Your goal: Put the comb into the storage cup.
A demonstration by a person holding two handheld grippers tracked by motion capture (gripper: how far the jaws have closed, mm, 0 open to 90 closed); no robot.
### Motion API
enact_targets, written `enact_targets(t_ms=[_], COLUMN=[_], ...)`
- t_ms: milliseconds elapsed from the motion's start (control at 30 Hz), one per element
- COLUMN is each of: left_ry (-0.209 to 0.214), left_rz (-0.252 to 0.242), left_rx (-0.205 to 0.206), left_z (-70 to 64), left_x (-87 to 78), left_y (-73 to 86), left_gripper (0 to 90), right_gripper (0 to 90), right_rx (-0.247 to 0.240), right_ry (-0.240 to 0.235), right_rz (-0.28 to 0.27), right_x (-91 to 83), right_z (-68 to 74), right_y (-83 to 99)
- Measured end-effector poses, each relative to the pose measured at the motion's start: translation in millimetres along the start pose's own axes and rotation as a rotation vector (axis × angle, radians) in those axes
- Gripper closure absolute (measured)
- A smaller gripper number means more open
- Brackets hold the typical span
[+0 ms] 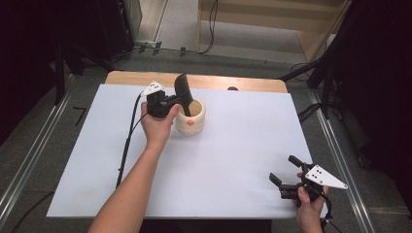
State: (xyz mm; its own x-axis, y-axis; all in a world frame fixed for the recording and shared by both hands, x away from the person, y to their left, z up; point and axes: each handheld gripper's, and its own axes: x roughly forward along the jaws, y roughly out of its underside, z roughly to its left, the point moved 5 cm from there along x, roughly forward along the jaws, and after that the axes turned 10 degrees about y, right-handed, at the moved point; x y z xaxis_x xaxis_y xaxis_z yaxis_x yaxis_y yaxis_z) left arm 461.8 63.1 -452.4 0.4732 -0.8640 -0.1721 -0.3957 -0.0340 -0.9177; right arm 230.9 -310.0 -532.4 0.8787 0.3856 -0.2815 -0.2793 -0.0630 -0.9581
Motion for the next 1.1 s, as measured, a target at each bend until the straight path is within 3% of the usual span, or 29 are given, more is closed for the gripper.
enact_targets(t_ms=[267,433,533,633,867,900,967,1100], left_ry=[0.01,-0.005,-0.054,-0.09,-0.082,-0.087,-0.097,-0.096], left_rz=[-0.012,-0.002,0.028,0.052,0.056,0.062,0.065,0.059], left_rx=[-0.018,-0.027,0.032,0.035,-0.04,-0.037,-0.017,-0.025], left_z=[-1.1,0.0,1.0,5.0,4.5,3.9,2.6,2.3], left_x=[3.2,3.5,3.9,2.4,-2.1,-2.7,-4.1,-6.5], left_y=[3.7,4.4,6.2,7.5,6.2,6.1,5.7,5.0], left_gripper=[83.5,80.4,67.6,51.1,18.8,14.4,12.1,4.9], right_gripper=[0.0,0.0,0.0,0.0,0.0,0.0,0.0,0.0], right_rx=[-0.001,0.0,0.0,-0.001,-0.006,-0.007,-0.007,-0.006], right_ry=[0.001,-0.002,-0.001,0.001,0.003,0.003,0.004,0.004], right_rz=[0.001,0.0,0.001,0.0,0.006,0.006,0.006,0.007], right_x=[0.2,0.2,0.3,0.6,1.1,1.1,1.1,1.0], right_z=[0.4,0.2,0.2,-0.2,0.7,0.5,0.4,0.6], right_y=[-0.1,-0.2,-0.2,-0.3,-0.1,-0.1,-0.1,0.0])
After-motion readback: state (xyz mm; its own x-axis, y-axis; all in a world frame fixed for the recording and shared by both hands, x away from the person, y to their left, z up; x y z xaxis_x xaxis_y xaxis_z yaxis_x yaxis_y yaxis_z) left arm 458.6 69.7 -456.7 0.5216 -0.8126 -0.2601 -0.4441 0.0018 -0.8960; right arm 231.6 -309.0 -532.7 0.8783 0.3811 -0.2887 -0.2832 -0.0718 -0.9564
